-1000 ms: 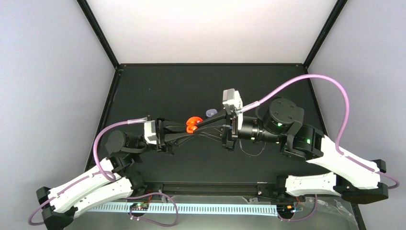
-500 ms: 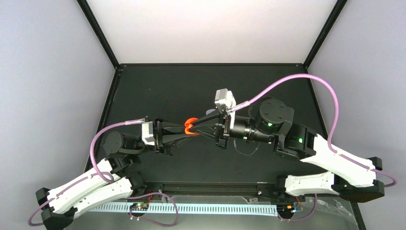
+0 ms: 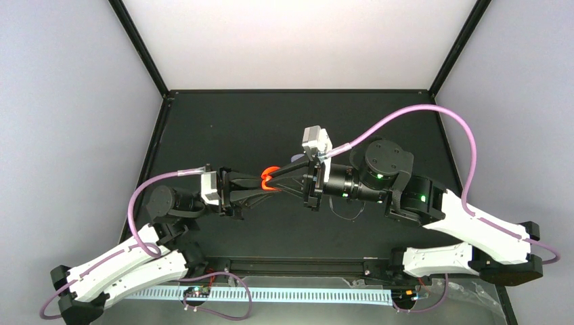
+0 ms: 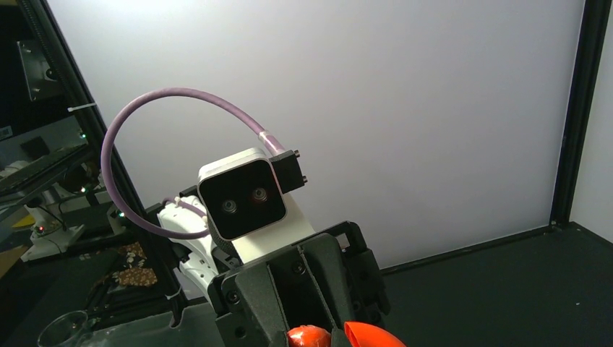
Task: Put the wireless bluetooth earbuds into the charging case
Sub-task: Place the earbud in the charging case.
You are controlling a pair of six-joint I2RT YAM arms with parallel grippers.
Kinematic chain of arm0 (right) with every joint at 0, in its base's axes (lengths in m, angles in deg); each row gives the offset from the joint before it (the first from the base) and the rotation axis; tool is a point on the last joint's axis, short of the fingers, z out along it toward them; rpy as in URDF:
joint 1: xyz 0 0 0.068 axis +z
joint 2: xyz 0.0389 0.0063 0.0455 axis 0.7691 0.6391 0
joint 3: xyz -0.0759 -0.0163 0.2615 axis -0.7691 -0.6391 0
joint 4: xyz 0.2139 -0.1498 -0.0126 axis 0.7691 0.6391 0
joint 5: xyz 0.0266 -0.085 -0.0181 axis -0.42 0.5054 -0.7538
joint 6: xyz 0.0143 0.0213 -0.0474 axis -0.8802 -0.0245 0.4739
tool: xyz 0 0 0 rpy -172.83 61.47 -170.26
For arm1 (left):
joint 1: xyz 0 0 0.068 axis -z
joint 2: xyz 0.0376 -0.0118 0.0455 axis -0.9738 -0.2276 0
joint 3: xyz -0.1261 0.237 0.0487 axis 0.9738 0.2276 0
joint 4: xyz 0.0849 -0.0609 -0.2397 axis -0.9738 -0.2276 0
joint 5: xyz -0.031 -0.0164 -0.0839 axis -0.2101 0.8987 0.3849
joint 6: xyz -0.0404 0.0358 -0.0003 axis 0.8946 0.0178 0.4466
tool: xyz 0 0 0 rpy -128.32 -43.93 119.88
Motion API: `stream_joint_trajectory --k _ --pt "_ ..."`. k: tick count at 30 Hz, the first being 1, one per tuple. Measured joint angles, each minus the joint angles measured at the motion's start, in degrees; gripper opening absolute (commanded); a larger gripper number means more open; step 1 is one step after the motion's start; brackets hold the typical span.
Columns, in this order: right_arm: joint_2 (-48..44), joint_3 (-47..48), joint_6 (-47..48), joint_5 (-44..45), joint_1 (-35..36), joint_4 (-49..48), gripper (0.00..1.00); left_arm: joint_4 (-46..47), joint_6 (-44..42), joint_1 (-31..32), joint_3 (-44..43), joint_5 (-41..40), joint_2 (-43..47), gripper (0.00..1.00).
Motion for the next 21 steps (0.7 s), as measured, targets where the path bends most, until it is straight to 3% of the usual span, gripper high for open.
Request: stream_joint_trajectory --k 21 --pt "0.72 -0.66 0.02 0.0 0.22 0.57 0.06 0.04 0.02 0.0 0.0 -0.13 1.01 0.02"
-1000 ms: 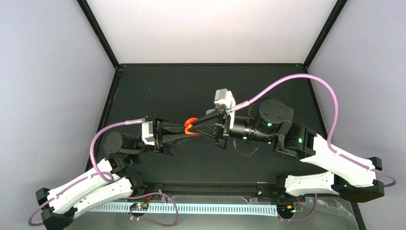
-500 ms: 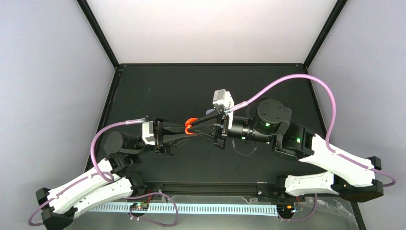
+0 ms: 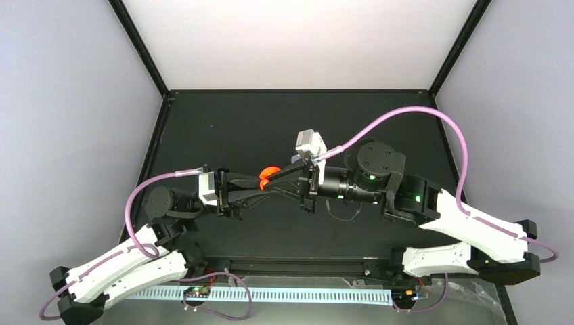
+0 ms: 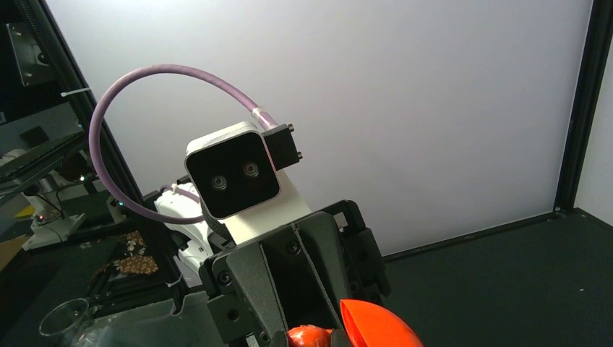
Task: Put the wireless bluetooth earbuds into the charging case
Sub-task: Place the earbud in the charging case.
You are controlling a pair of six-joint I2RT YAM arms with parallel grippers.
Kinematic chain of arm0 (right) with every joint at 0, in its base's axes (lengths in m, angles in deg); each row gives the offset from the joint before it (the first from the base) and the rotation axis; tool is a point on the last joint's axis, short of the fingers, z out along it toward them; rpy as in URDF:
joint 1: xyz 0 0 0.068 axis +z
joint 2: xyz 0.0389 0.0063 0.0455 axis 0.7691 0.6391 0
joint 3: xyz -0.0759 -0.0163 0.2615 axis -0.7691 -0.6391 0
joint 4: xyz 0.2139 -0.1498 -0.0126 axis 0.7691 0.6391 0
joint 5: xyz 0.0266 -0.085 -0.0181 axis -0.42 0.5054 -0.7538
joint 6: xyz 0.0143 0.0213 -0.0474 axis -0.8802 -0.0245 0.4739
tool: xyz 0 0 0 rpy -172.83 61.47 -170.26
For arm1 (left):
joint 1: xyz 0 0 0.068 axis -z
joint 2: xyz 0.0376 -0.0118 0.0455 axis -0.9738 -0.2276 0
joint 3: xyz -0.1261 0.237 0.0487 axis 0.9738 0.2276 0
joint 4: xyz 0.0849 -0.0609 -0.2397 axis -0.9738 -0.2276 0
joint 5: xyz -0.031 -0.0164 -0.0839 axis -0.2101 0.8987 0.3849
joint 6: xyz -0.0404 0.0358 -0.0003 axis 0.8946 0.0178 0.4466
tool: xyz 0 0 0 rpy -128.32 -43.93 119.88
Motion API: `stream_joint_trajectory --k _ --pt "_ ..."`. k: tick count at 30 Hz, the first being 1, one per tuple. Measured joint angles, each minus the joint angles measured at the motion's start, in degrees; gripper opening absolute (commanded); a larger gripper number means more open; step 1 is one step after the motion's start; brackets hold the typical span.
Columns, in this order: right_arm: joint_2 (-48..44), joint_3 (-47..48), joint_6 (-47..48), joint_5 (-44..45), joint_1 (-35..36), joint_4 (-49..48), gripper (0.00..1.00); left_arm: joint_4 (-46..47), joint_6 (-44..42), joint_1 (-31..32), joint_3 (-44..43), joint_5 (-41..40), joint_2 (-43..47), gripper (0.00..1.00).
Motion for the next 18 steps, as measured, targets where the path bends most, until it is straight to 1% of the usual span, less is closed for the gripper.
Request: stream_joint_trajectory --k 7,18 --pt "-0.09 -0.22 0.0 0.22 0.07 0.0 0.23 -0.81 0.02 0.0 0.0 -0.13 0.15 0.02" --pt "-0.37 1.7 -0.46 1.05 0.11 1.84 0.38 -0.98 0.28 0.0 0.0 -1.01 0.57 0.02"
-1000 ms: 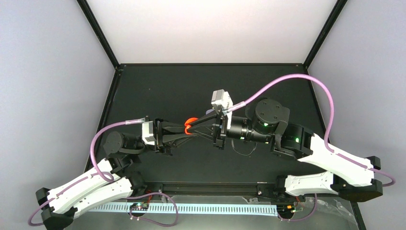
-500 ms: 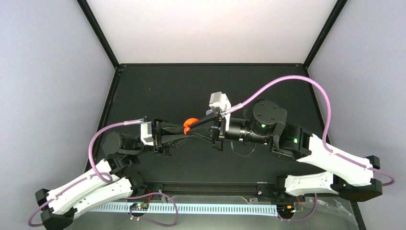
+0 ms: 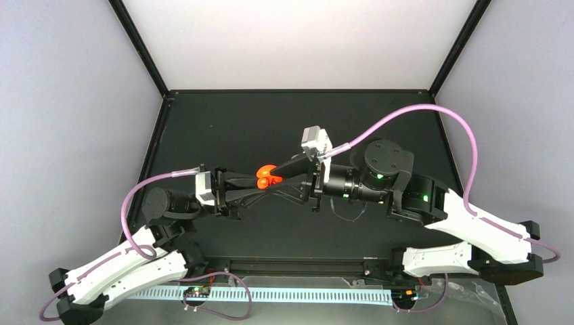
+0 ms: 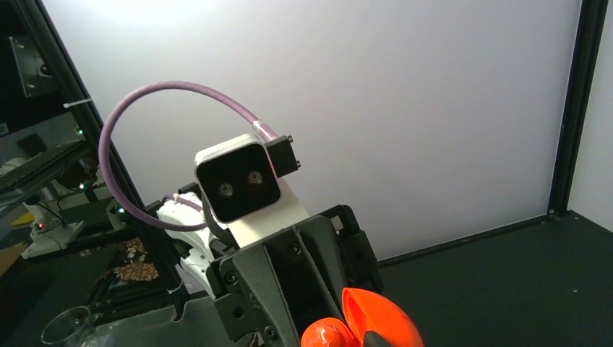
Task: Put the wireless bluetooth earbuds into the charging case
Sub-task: Place the earbud in the charging case, then move the earbud to the center of the board.
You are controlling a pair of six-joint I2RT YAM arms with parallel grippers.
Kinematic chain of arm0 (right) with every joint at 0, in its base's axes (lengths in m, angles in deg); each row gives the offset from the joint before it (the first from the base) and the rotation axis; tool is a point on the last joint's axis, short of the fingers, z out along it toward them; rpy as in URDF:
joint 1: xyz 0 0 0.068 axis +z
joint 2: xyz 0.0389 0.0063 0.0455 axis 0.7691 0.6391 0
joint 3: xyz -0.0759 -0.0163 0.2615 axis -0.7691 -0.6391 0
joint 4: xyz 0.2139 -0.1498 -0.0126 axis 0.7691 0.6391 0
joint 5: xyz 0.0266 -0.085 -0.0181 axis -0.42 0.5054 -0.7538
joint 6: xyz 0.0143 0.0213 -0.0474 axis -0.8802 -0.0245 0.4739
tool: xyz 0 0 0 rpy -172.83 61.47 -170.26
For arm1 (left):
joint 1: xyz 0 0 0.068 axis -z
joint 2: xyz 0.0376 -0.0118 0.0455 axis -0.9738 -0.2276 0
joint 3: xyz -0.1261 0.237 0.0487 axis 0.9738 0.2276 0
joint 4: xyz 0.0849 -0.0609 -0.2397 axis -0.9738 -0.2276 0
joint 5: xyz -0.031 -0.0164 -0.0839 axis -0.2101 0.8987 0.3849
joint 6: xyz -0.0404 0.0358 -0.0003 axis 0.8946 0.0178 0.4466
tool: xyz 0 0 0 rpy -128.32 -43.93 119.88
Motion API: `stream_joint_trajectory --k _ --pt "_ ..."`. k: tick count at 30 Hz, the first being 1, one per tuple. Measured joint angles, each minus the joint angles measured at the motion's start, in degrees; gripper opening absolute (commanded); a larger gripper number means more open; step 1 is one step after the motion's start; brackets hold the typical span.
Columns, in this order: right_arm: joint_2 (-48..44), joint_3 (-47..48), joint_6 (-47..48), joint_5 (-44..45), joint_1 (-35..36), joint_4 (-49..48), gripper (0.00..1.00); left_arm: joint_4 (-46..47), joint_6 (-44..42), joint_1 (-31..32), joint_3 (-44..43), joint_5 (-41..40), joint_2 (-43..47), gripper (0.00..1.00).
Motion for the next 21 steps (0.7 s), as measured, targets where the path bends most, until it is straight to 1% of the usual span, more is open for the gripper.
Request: stream_joint_trajectory --k 3,6,9,12,15,18,21 --pt "-0.04 1.44 -0.24 0.0 0.0 0.63 0.46 -0.11 0.07 0.0 0.0 -0.26 0.33 0.02" --pt "-0.44 3.34 -0.68 -0.07 0.0 1.27 0.57 -0.37 0.09 0.0 0.04 -0.28 0.68 0.02" --pt "-1.86 5.38 -0.9 0.35 -0.02 2.1 0.64 -0.92 0.09 0.0 0.35 -0.33 1.84 0.02" --pt "-5.29 5.27 -1.03 3.21 -0.02 2.23 0.67 -2.91 0.13 0.0 1.22 -0.42 4.55 0.02" --pt "-9.6 2.84 -1.14 7.63 -0.87 1.92 0.67 -7.26 0.33 0.0 1.75 -1.09 8.68 0.02" --pt "-12.26 -2.01 -2.23 9.7 -4.11 0.22 0.67 -12.31 0.57 0.0 1.99 -2.62 13.92 0.02" --pt "-10.21 -9.18 -4.37 10.01 -7.76 -2.38 0.67 -18.34 1.05 0.0 2.03 -5.35 20.46 0.02"
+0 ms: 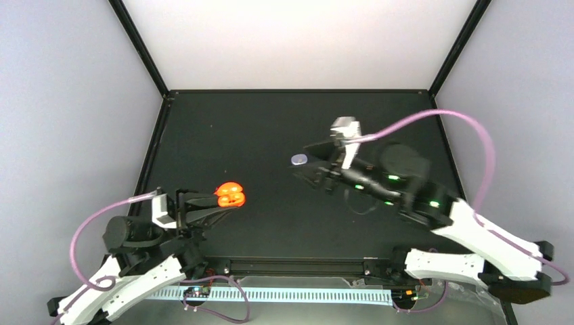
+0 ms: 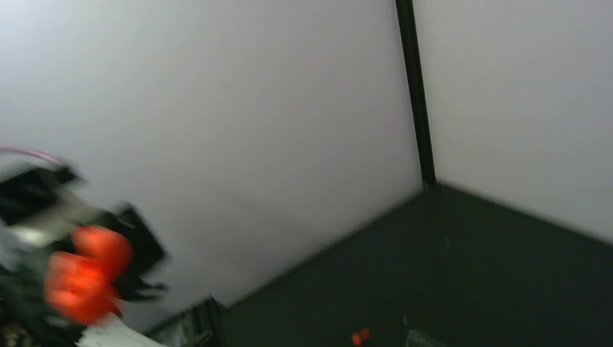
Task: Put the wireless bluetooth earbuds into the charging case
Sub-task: Move the earbud to the center of the board.
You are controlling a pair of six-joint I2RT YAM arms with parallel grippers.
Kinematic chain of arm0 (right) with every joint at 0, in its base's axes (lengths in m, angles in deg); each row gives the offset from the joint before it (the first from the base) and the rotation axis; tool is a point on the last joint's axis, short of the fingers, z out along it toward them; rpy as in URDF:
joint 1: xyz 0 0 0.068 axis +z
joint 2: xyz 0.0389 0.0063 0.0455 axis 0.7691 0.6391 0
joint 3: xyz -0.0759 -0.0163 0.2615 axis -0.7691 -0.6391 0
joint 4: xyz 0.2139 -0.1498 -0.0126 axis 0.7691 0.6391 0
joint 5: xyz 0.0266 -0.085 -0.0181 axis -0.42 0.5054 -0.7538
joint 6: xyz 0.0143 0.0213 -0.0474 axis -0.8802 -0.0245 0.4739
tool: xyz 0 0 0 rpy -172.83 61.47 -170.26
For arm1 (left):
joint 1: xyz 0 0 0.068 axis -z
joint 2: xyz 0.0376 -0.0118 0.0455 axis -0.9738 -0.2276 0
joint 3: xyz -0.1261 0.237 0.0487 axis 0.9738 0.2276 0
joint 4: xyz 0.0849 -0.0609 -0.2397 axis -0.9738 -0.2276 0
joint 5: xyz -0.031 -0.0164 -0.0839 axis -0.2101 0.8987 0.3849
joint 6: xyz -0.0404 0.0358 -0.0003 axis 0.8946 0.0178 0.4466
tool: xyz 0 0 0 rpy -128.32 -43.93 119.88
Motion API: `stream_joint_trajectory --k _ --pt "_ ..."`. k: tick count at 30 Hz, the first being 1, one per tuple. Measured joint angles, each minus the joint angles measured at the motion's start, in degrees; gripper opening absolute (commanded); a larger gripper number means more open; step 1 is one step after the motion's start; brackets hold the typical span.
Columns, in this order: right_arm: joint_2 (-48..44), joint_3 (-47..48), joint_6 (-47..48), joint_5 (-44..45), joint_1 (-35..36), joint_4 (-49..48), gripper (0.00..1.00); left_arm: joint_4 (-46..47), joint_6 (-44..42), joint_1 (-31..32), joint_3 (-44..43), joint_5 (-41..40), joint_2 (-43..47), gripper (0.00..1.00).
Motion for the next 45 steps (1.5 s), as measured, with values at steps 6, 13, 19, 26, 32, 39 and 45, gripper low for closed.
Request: stream_joint_trajectory --k 6,13,19,26,32,39,45 --pt "15.93 -10.91 -3.85 -1.86 -2.69 -5.11 0.61 -10.32 0.57 0.0 0.33 -5.51 12.02 0.02" --pt "43.58 -4.31 -6.49 -3.48 -2.03 -9.25 0.53 -17.92 0.55 0.0 0.24 -8.79 14.84 0.02" --pt "61.92 9.77 -7.58 -1.97 -0.35 -11.06 0.53 -21.11 0.02 0.0 0.13 -9.84 14.82 0.02" --pt "74.47 25.64 -8.17 -2.86 1.4 -11.06 0.53 -21.73 -0.22 0.0 -0.7 -10.01 14.58 0.02" --pt "81.11 35.08 -9.97 -9.53 1.49 -10.4 0.54 -21.79 -0.2 0.0 -1.42 -9.99 14.58 0.02" --pt "88.78 44.61 -13.22 -15.61 1.36 -7.96 0.55 -21.77 -0.22 0.0 -1.79 -9.99 14.58 0.02" --pt "92.32 48.59 -16.37 -17.35 0.42 -5.16 0.57 -21.79 -0.33 0.0 -1.79 -10.01 14.58 0.02"
